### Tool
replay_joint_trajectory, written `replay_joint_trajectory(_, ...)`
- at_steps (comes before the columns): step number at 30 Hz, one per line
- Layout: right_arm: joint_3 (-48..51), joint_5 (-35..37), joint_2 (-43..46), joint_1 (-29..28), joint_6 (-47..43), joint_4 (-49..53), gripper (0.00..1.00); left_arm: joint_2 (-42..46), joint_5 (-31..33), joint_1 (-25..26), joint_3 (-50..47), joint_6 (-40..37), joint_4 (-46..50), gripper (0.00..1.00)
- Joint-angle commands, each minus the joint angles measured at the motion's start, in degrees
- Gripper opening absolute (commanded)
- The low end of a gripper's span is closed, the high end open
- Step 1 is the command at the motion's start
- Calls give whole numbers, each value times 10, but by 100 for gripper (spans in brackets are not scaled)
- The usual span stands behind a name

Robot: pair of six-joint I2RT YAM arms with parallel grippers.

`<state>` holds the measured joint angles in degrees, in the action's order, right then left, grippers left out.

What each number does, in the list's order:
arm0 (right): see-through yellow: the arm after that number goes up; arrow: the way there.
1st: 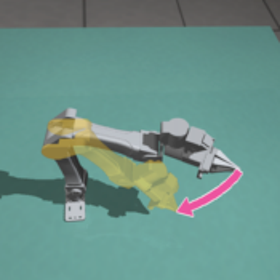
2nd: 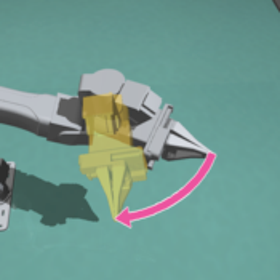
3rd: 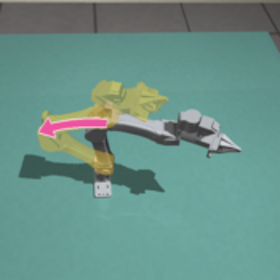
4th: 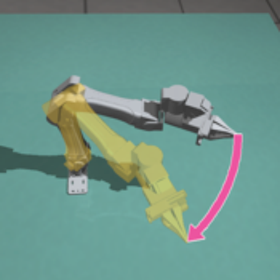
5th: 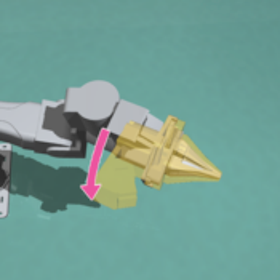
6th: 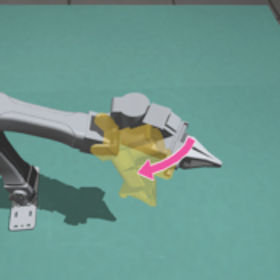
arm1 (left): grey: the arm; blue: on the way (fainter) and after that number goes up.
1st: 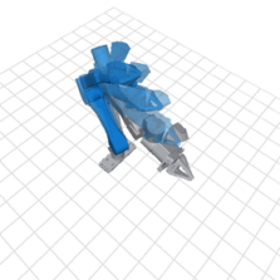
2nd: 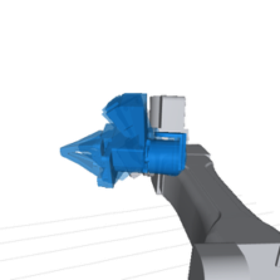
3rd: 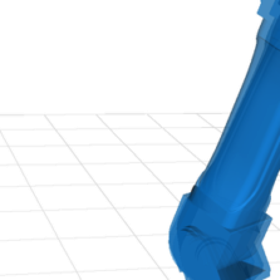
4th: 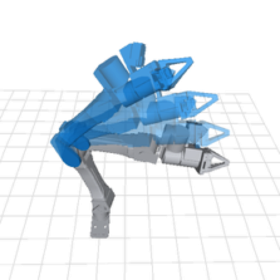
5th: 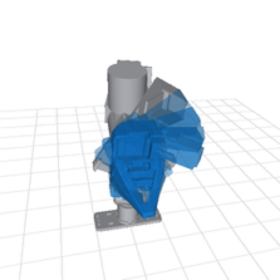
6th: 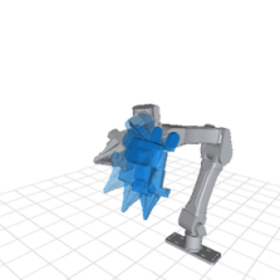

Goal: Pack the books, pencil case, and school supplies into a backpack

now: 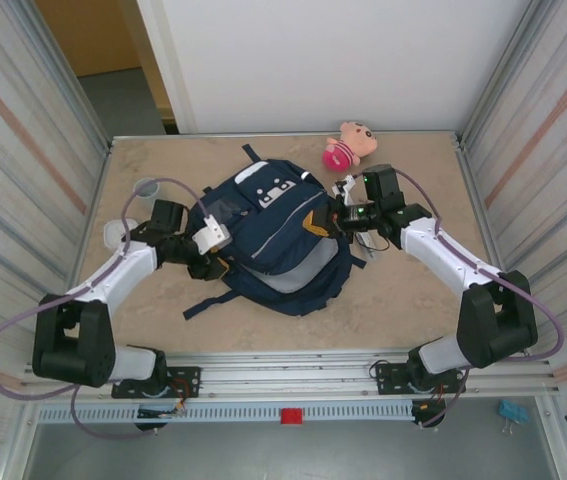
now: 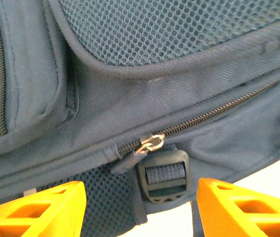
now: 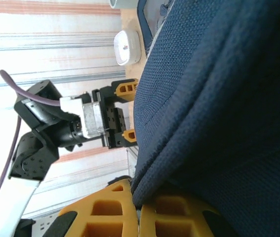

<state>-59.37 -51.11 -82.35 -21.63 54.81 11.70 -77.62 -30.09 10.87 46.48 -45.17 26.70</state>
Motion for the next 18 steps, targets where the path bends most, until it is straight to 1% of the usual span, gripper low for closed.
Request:
replay_joint_trajectory(1,-26,-44,24,0,-13,-19,0,-25,20,6,14,-12,-29,61)
replay_joint_trajectory(4,-22,-45,27,1,6,-41,0,-49,29,22,25,-17,-29,63)
replay_joint_trajectory(7,-20,-48,30,0,36,-74,0,-67,47,41,31,-4,-36,66)
replay_joint_trajectory(9,-21,-49,32,-1,54,-96,0,-69,59,54,25,13,-58,66)
replay_joint_trajectory(11,-24,-48,31,-3,63,-106,0,-67,63,66,17,32,-81,62)
replay_joint_trajectory(12,-26,-47,31,-4,64,-106,0,-65,70,74,11,43,-94,58)
replay_joint_trajectory(14,-26,-44,30,-4,66,-107,0,-62,96,88,-2,69,-126,41)
replay_joint_trajectory(15,-25,-42,30,-4,66,-106,0,-60,94,94,-7,74,-132,34)
replay_joint_trajectory(17,-21,-35,28,-1,66,-104,0,-52,80,106,-14,79,-137,26)
replay_joint_trajectory(18,-19,-30,27,2,66,-103,0,-47,62,111,-18,76,-134,22)
